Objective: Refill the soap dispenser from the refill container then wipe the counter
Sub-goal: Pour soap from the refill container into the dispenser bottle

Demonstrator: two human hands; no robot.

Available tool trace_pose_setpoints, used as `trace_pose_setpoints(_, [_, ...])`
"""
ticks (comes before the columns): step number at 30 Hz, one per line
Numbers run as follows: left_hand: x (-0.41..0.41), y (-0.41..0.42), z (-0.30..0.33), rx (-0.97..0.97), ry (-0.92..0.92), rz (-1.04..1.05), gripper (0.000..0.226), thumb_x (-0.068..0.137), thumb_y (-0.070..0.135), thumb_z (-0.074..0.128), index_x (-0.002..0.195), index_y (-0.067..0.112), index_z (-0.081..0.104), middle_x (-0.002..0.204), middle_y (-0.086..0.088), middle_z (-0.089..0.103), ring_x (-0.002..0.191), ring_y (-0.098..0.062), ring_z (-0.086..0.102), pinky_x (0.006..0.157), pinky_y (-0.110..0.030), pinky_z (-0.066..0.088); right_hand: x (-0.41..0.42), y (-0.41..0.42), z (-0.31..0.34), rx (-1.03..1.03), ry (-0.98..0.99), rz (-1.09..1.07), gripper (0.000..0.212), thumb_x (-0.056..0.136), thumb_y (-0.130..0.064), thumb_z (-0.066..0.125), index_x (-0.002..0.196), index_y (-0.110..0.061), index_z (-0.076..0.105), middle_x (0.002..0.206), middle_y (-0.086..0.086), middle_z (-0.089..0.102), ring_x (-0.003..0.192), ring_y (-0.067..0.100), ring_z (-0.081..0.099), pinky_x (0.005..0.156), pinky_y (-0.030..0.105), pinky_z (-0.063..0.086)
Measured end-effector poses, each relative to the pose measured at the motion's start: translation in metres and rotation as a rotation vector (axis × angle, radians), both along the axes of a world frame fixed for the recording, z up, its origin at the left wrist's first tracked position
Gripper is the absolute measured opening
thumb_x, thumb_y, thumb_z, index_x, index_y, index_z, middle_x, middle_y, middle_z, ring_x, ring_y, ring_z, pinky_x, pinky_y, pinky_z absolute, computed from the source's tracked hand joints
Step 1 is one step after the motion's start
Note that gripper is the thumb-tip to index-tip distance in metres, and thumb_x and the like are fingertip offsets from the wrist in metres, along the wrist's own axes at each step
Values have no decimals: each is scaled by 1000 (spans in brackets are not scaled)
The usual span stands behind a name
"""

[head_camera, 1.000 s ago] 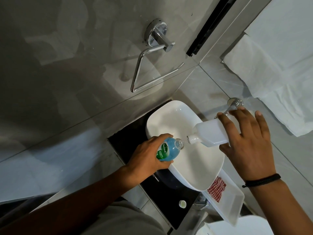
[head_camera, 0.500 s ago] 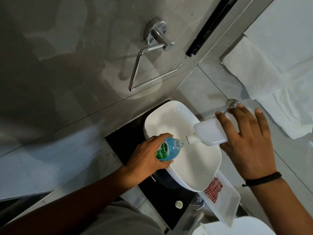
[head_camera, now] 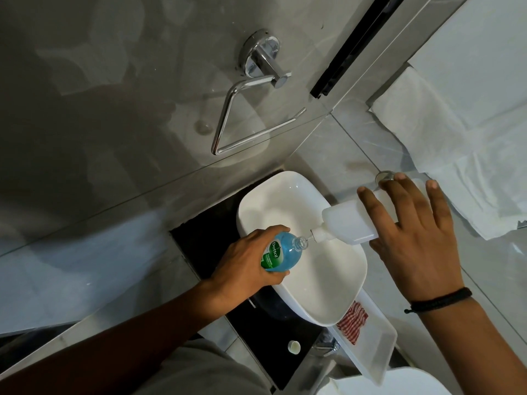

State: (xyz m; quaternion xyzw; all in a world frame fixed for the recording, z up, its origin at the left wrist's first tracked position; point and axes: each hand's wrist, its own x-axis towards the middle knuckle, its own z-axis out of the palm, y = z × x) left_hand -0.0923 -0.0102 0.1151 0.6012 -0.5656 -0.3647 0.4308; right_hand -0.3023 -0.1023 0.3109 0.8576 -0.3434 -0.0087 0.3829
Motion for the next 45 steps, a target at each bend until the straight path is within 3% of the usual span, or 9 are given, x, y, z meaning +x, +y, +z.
trace_pose_setpoints(11, [-1, -3, 1, 26, 2, 9, 90, 74, 43, 95, 149, 45, 46, 134, 13, 64, 118, -13, 67, 94, -31, 63, 1, 0, -4, -97, 33, 65, 70, 89, -13, 77, 151, -17, 44, 146, 20, 47, 146, 36, 37, 127, 55, 15])
trace_pose_setpoints(18, [1, -5, -1, 6, 9, 2, 89, 73, 43, 96, 148, 43, 48, 133, 14, 65, 117, -11, 67, 94, -27, 62, -1, 11, -28, 35, -131, -46, 90, 69, -8, 86, 149, -16, 47, 144, 21, 49, 143, 39, 39, 127, 55, 15])
trace_pose_setpoints(25, [5, -1, -18, 8, 108, -5, 85, 70, 39, 98, 140, 49, 50, 131, 20, 65, 117, -1, 65, 90, -3, 51, -10, 45, -90, 430, -666, -356, 96, 55, -41, 83, 142, -24, 48, 140, 5, 51, 141, 32, 39, 118, 56, 24])
trace_pose_setpoints(28, [12, -1, -36, 14, 135, -13, 84, 71, 36, 97, 142, 43, 52, 133, 18, 66, 122, 2, 64, 99, -9, 51, -18, 75, -128, 565, -974, -469, 95, 53, -51, 83, 140, -37, 46, 136, -11, 50, 133, 25, 40, 102, 45, 35])
trace_pose_setpoints(31, [23, -3, -65, 26, 125, 15, 85, 73, 27, 99, 146, 27, 55, 137, 10, 67, 127, -1, 64, 109, -20, 51, -29, 108, -170, 680, -1332, -437, 92, 56, -43, 94, 136, -41, 49, 130, -20, 57, 123, 3, 52, 102, 20, 44])
trace_pose_setpoints(34, [37, -5, -94, 58, 71, 63, 81, 74, 27, 98, 143, 28, 56, 133, 13, 67, 124, 2, 63, 107, -19, 51, -27, 152, -215, 744, -1723, -610, 94, 60, -42, 96, 140, -39, 47, 135, -18, 60, 129, 6, 57, 108, 33, 49])
trace_pose_setpoints(38, [52, -8, -131, 119, 68, 138, 75, 75, 25, 97, 139, 29, 58, 129, 23, 64, 121, 12, 59, 101, -6, 45, -15, 196, -278, 647, -1825, -801, 92, 60, -28, 99, 130, -57, 46, 124, -33, 60, 118, -13, 58, 91, 11, 54])
trace_pose_setpoints(42, [59, -14, -162, 164, 9, 230, 77, 76, 26, 97, 141, 20, 58, 136, 8, 63, 129, -6, 58, 109, -21, 47, -12, 207, -334, 674, -1948, -1070, 90, 64, -21, 97, 140, -26, 49, 131, 0, 64, 124, 17, 63, 105, 51, 54])
trace_pose_setpoints(45, [62, -16, -177, 173, -15, 222, 78, 75, 24, 97, 141, 18, 57, 135, 10, 61, 128, -4, 56, 109, -22, 48, -7, 201, -351, 598, -1991, -1121, 91, 64, -21, 97, 140, -26, 47, 121, -28, 63, 114, -9, 61, 105, 39, 53])
